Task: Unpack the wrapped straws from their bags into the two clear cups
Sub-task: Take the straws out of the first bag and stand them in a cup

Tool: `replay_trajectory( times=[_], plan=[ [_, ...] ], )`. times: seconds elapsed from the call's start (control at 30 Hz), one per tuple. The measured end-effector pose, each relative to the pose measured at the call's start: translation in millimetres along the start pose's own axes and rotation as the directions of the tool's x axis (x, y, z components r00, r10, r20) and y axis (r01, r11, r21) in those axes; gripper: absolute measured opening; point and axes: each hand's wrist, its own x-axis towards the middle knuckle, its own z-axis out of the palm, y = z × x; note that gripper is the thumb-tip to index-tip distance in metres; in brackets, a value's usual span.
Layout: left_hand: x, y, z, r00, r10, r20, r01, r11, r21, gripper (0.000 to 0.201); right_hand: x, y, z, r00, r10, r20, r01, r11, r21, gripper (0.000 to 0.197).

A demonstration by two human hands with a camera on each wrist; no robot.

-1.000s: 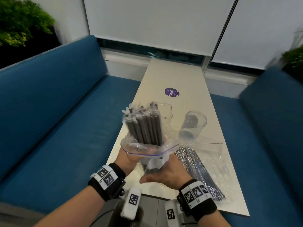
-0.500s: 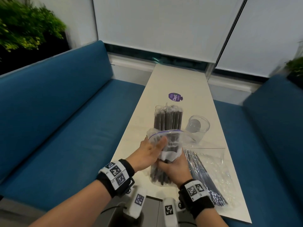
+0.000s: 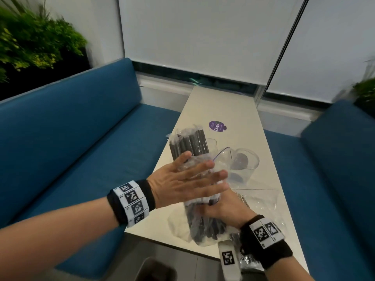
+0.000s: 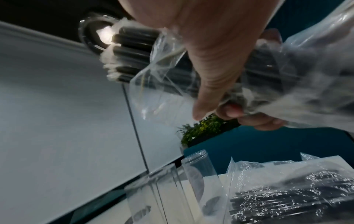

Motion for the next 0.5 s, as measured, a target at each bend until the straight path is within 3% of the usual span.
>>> replay_trajectory(
  times=[0.1, 0.17, 0.23, 0.3, 0.33, 0.4, 0.43, 0.5],
  plan=[
    [7, -13, 7, 0.997, 0.074, 0.024, -0.071, 0.989, -0.126, 0.066, -2, -10, -7, 0.998, 0.065, 0.006, -0.065, 0.998, -0.012, 0.082],
    [12, -20, 10, 0.996, -0.076, 0.037, 0.083, 0.971, -0.225, 0.061, -5, -15, -20, 0.995, 0.099, -0.027, -0.098, 0.994, 0.045, 0.076],
    [20, -25, 11, 0.96, -0.267, 0.079, 0.278, 0.9, -0.336, 0.059, -4, -13, -38, 0.988, 0.108, -0.106, -0.09, 0.984, 0.156, 0.057],
    [27, -28, 19, 0.883, -0.447, 0.141, 0.454, 0.738, -0.499, 0.059, -3, -11, -54, 0.975, 0.108, -0.195, -0.072, 0.98, 0.184, 0.031],
    [33, -30, 18, 0.825, -0.525, 0.21, 0.522, 0.562, -0.642, 0.062, -2, -13, -60, 0.973, 0.083, -0.216, -0.049, 0.987, 0.154, 0.024],
    [49, -35, 15, 0.696, -0.595, 0.401, 0.559, 0.1, -0.823, 0.067, 5, -26, -69, 0.976, 0.042, -0.216, -0.02, 0.994, 0.104, 0.045],
    [61, -40, 14, 0.675, -0.587, 0.447, 0.562, 0.017, -0.827, 0.068, 13, -36, -73, 0.977, 0.004, -0.213, 0.011, 0.998, 0.066, 0.061],
    [87, -57, 19, 0.707, -0.535, 0.463, 0.604, 0.115, -0.789, 0.069, 39, -52, -81, 0.95, -0.134, -0.284, 0.121, 0.991, -0.061, 0.085]
  ],
)
